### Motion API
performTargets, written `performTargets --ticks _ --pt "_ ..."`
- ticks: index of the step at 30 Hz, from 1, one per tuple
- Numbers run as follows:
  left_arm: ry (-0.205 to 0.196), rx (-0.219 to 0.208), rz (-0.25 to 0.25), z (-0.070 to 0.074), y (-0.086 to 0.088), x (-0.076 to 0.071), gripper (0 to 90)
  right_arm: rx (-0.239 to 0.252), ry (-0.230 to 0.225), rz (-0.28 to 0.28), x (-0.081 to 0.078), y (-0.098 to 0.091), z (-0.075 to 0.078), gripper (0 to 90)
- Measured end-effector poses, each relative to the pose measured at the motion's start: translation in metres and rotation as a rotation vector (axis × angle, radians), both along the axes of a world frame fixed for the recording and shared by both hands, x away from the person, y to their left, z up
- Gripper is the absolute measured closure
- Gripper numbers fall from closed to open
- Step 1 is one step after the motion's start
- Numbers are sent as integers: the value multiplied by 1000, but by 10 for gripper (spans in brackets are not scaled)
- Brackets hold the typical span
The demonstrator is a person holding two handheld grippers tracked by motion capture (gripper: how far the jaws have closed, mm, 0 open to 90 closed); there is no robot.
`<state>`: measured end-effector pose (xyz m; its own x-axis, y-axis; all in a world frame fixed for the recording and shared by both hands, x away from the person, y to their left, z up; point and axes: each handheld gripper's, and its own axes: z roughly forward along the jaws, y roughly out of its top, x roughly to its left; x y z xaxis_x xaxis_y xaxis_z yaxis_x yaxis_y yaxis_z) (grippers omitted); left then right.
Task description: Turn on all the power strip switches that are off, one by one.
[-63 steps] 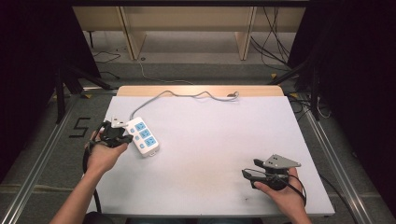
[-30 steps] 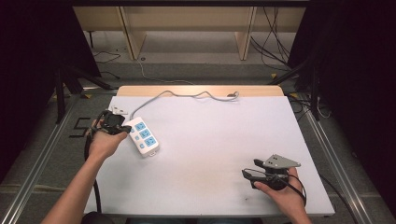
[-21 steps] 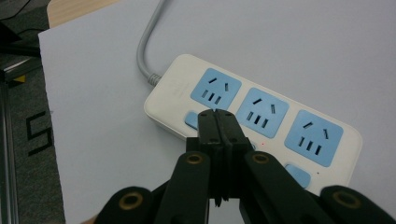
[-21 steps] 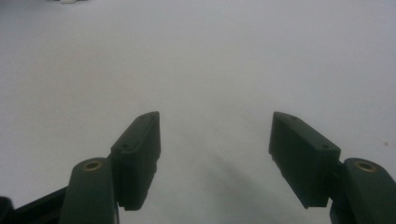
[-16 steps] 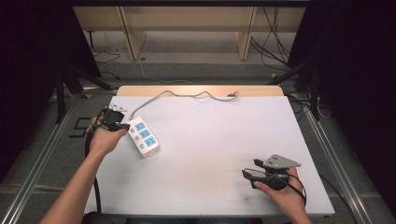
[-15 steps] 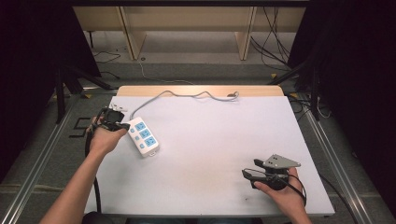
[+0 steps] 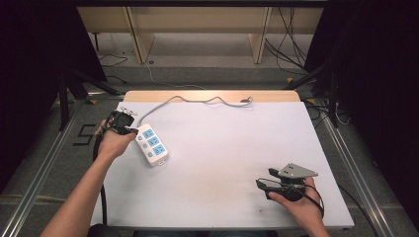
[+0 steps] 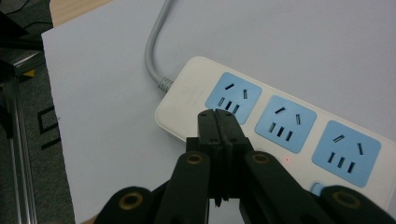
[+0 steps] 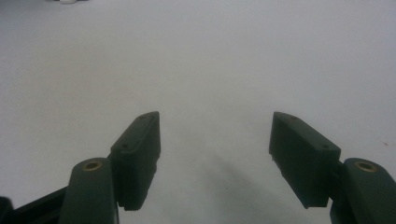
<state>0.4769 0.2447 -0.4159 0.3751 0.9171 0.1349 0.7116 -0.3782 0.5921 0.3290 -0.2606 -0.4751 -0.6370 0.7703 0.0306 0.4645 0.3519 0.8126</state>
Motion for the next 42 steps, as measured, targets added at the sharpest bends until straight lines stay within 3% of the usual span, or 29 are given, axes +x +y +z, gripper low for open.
performTargets --ticks 28,42 --pt "82 42 9 -13 -1 22 898 1 2 0 0 0 0 350" --pt "105 53 6 -9 -4 31 898 1 5 -1 0 0 0 350"
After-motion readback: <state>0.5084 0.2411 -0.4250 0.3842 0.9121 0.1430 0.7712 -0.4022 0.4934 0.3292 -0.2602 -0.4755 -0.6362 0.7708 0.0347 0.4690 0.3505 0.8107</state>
